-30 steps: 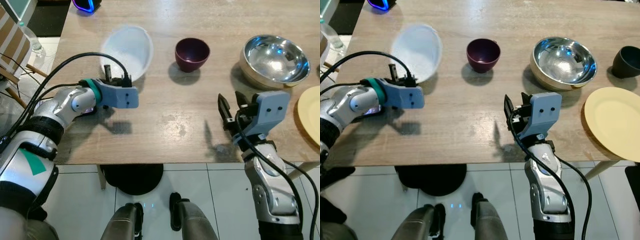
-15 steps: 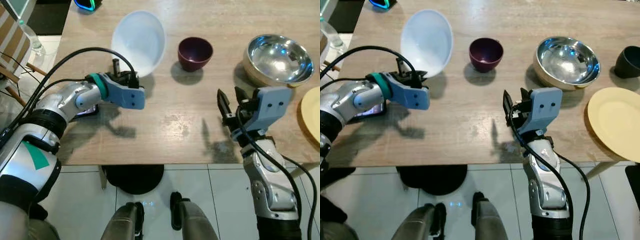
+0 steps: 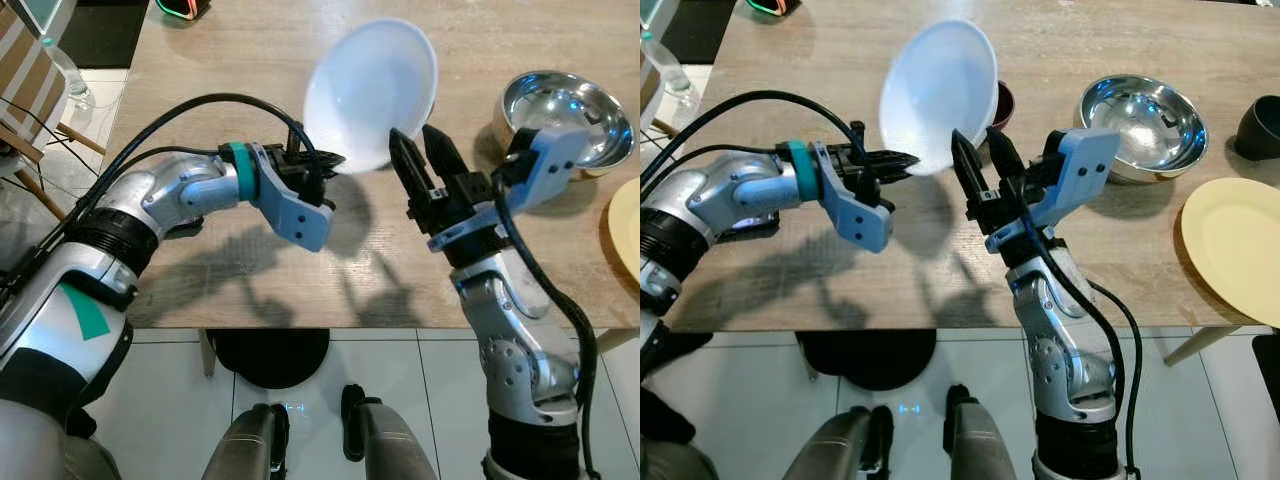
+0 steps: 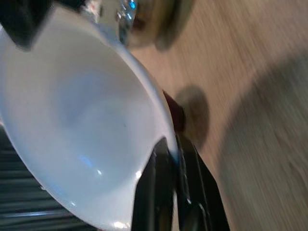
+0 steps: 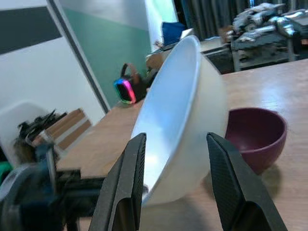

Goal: Setting the table

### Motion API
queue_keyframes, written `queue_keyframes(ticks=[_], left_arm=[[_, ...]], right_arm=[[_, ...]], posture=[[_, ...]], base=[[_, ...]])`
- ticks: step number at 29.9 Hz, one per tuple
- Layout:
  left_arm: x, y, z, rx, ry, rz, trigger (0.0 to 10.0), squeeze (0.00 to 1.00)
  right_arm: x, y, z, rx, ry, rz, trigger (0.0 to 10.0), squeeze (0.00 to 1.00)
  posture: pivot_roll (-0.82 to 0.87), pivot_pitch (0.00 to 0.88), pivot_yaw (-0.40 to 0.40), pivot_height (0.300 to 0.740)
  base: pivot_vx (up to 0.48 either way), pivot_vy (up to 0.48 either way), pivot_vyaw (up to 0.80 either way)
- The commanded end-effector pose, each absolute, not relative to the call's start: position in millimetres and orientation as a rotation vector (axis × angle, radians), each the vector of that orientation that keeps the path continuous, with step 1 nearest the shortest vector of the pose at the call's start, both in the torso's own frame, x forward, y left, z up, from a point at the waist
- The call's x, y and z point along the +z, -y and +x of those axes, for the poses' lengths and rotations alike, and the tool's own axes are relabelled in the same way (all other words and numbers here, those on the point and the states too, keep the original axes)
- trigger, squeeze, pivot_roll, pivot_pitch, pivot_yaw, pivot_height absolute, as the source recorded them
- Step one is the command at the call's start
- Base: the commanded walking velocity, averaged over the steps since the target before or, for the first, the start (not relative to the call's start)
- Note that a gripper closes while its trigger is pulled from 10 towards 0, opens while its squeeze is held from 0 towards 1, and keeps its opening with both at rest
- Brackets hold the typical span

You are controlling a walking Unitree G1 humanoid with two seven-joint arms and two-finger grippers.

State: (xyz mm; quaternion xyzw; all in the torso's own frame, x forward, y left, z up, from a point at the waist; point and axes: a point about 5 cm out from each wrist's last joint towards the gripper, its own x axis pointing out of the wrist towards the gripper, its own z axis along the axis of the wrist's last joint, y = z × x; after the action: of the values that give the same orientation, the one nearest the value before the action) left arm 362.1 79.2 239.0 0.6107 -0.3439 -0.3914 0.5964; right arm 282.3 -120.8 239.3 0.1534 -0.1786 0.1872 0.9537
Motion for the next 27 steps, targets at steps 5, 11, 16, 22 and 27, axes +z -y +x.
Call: queue_keyframes(ticks=[5, 11, 16, 22, 27], left_arm=[[241, -68, 364, -0.906, 0.823, 1.454, 10.0, 0.0], [246, -62, 363, -0.899, 0.845, 1.455, 10.0, 0.0], [245, -51, 360, -0.915, 0.898, 1.494, 10.0, 0.0], [240, -43, 356, -0.94, 0.965, 1.538, 10.0, 0.0], [242, -34, 354, -0.899, 1.068, 1.606, 10.0, 0.0]], right_arm=[[228, 121, 297, 0.28, 0.269, 0.271, 10.0, 0.0], [218, 123, 306, 0.209, 0.201, 0.156, 10.0, 0.0], [204, 123, 319, 0.127, 0.059, 0.137, 0.0, 0.0], [201, 117, 324, 0.145, 0.002, 0.184, 0.0, 0.0], [197, 115, 329, 0.124, -0.053, 0.232, 0.0, 0.0]], posture=[[-0.03, 0.09, 0.068, 0.74], [-0.03, 0.082, 0.066, 0.74], [-0.02, 0.069, 0.058, 0.74], [-0.02, 0.069, 0.047, 0.74], [-0.02, 0.069, 0.042, 0.74]], base=[[0.0, 0.0, 0.0], [0.0, 0.0, 0.0], [0.0, 0.0, 0.0], [0.0, 0.0, 0.0], [0.0, 0.0, 0.0]])
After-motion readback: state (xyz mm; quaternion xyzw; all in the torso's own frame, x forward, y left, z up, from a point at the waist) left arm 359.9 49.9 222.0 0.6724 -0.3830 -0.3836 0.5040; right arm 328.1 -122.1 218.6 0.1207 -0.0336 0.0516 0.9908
